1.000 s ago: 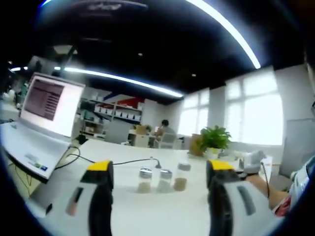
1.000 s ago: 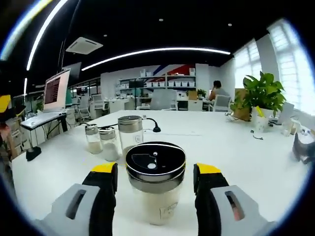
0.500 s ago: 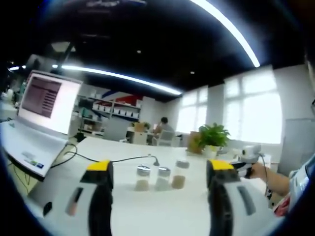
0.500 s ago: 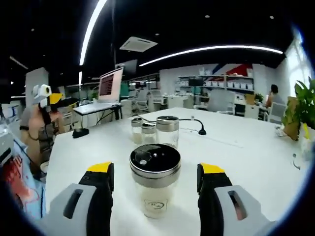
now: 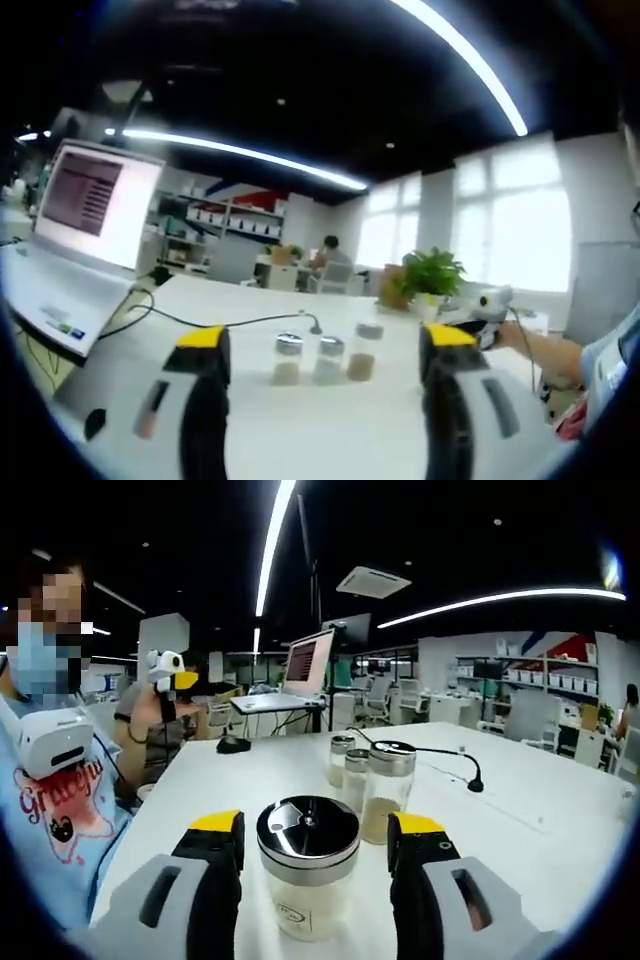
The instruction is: Rotate the seasoning bottle until the label or dispensing opening points toward the visible target arrow and the bottle remains upright within the marked orientation range
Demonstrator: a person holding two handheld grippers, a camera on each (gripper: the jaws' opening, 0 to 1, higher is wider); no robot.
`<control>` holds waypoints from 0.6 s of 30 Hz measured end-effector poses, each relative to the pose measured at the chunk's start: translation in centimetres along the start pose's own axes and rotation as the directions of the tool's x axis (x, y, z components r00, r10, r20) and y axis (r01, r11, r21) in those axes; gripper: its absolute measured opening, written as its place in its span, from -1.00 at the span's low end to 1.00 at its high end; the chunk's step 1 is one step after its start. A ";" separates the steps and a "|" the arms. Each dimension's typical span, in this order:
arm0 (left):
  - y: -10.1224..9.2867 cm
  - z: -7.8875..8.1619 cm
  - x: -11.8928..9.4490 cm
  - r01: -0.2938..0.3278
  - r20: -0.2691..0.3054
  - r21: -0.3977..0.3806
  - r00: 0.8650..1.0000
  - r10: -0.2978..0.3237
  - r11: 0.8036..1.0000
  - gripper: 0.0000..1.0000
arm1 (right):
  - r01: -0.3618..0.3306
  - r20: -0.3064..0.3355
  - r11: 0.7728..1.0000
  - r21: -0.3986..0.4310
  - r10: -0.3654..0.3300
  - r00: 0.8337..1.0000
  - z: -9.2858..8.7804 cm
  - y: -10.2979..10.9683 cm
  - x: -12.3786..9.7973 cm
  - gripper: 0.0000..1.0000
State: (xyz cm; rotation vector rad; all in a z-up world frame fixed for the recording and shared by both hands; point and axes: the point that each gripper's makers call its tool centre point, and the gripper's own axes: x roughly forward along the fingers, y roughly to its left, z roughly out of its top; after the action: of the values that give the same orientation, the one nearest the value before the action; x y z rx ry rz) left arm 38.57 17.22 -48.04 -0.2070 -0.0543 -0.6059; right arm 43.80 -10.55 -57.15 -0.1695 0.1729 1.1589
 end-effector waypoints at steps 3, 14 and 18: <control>0.0 -0.1 0.0 0.004 -0.003 -0.003 1.000 -0.004 1.000 0.63 | -0.036 0.037 0.999 0.002 0.036 0.999 0.3 0.3 0.5 0.11; -0.2 -0.2 0.0 0.005 -0.002 -0.008 1.000 -0.005 1.000 0.63 | -0.051 0.126 0.996 0.079 0.040 0.991 0.7 0.0 0.8 -0.10; -0.1 -0.2 0.1 0.005 -0.003 -0.008 1.000 -0.005 1.000 0.63 | -0.033 0.111 0.996 0.080 0.024 0.994 0.6 0.2 0.8 -0.11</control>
State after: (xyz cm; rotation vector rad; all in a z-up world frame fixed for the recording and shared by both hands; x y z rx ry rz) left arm 38.55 17.02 -48.20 -0.2134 -0.0497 -0.6113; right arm 44.00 -9.61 -56.76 -0.0306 0.1257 1.1845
